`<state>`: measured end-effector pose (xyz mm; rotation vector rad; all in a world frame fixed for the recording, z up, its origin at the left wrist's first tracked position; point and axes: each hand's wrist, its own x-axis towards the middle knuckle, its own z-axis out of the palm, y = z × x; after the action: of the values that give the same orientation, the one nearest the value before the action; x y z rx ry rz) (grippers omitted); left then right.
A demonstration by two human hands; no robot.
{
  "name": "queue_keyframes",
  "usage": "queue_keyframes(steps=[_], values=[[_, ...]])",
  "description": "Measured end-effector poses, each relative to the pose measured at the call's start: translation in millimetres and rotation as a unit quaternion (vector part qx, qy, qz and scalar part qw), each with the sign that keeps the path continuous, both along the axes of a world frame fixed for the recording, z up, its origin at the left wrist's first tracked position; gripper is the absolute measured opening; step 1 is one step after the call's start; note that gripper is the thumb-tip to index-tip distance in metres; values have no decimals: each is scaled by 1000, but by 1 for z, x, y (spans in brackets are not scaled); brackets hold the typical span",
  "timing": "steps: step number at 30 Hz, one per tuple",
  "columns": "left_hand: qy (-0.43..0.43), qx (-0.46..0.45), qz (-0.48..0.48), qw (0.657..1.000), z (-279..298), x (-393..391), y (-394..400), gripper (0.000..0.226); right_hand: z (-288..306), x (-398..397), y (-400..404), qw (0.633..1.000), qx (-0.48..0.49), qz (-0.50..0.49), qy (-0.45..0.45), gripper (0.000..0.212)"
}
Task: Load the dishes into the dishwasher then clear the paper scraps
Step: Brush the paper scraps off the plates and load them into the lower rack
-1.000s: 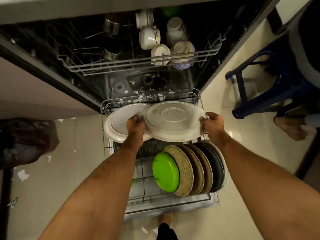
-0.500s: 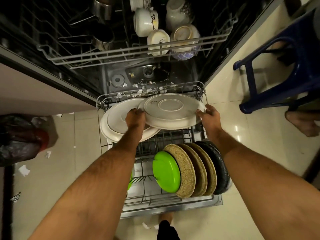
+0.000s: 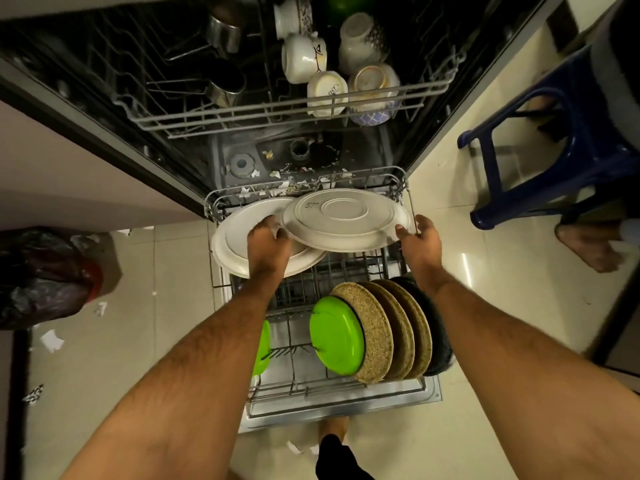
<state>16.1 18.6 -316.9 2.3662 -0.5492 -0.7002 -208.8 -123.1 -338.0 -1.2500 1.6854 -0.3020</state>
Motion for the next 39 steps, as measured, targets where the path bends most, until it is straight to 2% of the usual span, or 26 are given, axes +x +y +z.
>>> queue_keyframes(steps=[4, 8, 14, 16, 22, 24, 25, 28, 33, 39], values=[[-80, 24, -95, 992, 32, 7, 38, 44, 43, 4, 35, 979, -109, 148, 85, 52], [-179, 77, -176, 965, 71, 21, 94, 52, 101, 28, 83, 932, -172, 281, 151, 65], [-274, 95, -195, 937, 163, 54, 179, 51, 191, 84, 175, 879, -250, 371, 168, 64], [-295, 95, -187, 932, 201, 70, 210, 58, 225, 104, 208, 861, -266, 402, 165, 65], [-360, 84, -142, 918, 312, 141, 309, 63, 329, 184, 299, 769, -367, 486, 197, 69], [-372, 84, -133, 915, 334, 156, 328, 63, 348, 204, 311, 764, -379, 488, 187, 69], [-380, 81, -111, 915, 355, 173, 359, 64, 369, 226, 335, 742, -408, 498, 187, 69], [-386, 81, -92, 914, 379, 192, 387, 66, 391, 258, 353, 721, -433, 505, 196, 68], [-405, 91, -14, 910, 436, 251, 473, 67, 458, 356, 421, 630, -528, 541, 179, 68], [-421, 83, 71, 901, 476, 317, 527, 68, 509, 448, 468, 581, -575, 562, 125, 65]])
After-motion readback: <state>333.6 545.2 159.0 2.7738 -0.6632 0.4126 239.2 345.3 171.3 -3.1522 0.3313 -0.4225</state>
